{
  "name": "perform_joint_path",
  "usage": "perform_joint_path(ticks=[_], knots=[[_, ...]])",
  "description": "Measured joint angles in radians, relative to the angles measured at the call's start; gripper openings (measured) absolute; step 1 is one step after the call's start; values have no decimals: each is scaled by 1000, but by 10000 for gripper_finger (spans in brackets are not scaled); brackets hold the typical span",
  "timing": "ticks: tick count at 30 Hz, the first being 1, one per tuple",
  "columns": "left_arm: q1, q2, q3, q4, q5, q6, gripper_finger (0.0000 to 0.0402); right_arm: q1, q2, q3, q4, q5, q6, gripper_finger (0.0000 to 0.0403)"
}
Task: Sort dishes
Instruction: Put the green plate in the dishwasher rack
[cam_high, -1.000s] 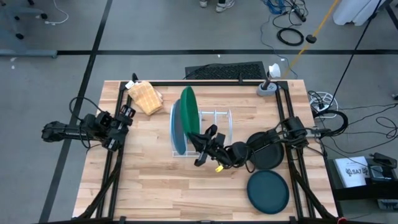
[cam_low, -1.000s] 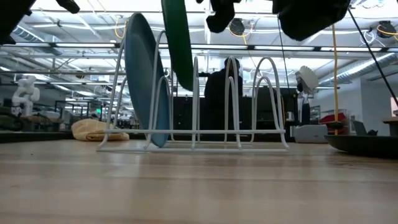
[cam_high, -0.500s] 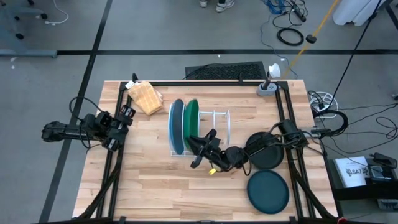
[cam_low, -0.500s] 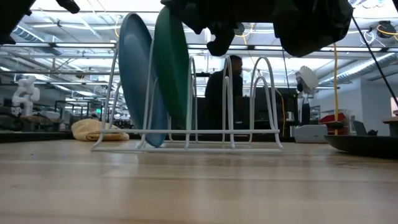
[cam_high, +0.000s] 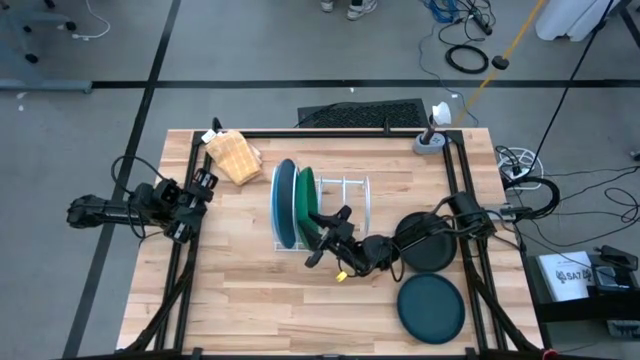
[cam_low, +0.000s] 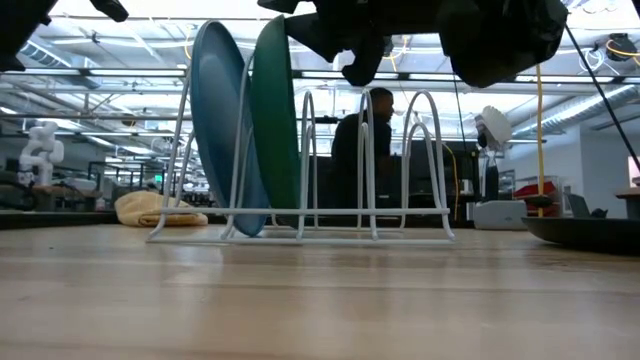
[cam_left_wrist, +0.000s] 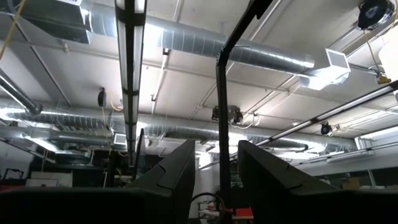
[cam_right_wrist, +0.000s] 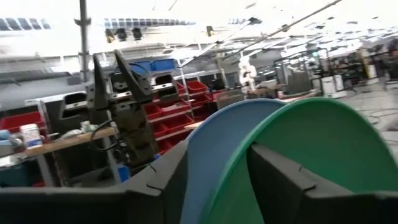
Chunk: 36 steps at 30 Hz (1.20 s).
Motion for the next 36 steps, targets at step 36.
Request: perform_joint_path(ticks=[36], knots=[[0, 0, 0, 0, 0, 0, 132, 11, -42, 273, -584, 458, -343, 217]])
